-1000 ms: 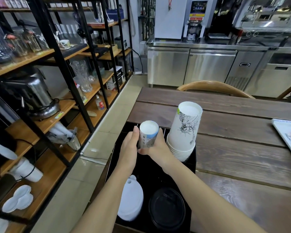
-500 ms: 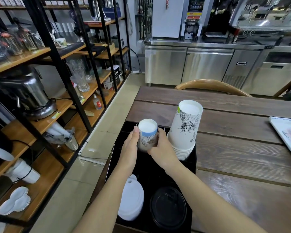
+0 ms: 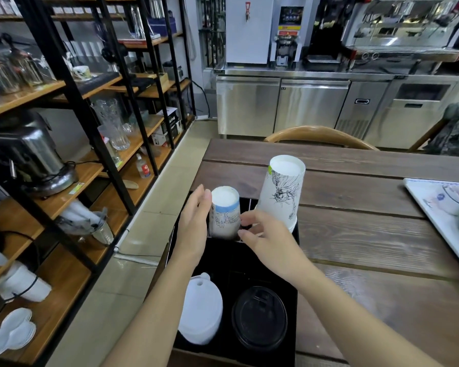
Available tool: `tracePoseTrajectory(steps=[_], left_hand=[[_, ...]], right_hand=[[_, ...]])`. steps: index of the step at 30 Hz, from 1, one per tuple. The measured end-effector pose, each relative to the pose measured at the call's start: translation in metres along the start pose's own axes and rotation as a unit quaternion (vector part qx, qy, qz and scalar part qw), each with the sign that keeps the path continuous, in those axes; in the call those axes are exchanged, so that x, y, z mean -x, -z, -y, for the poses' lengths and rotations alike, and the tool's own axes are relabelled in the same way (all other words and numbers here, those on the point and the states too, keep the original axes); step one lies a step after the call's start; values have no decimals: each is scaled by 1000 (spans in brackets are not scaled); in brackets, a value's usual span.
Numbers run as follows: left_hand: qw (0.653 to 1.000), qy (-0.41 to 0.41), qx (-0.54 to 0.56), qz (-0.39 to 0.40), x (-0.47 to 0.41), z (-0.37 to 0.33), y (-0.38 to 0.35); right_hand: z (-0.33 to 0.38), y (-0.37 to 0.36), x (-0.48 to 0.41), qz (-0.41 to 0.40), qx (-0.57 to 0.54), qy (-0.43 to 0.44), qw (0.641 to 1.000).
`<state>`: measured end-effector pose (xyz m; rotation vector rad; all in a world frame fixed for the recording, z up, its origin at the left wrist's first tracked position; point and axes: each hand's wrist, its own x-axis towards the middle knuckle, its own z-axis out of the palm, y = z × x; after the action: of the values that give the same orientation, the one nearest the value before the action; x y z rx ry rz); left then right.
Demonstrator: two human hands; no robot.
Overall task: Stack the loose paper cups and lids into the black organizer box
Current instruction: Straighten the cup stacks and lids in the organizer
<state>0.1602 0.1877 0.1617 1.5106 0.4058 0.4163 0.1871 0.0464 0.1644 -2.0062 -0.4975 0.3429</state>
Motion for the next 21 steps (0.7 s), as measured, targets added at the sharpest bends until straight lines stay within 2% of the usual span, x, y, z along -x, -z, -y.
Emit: tracePoseTrajectory(steps=[5, 10, 13, 16, 21], left_hand=[[994, -86, -64, 18, 6, -27, -8], [972, -191, -135, 12, 15, -57, -13], [962, -223, -155, 3, 31, -63, -14], [963, -208, -170, 15, 46, -44, -15], [965, -80, -239, 66, 78, 19, -14]], right_hand=[[30, 38, 28, -46, -25, 48, 997], [57, 67, 50, -87, -47, 108, 989], [51, 70, 62, -92, -28, 94, 991], [22, 59, 70, -78, 9, 38, 996], [-35, 23, 85, -55, 75, -76, 993]])
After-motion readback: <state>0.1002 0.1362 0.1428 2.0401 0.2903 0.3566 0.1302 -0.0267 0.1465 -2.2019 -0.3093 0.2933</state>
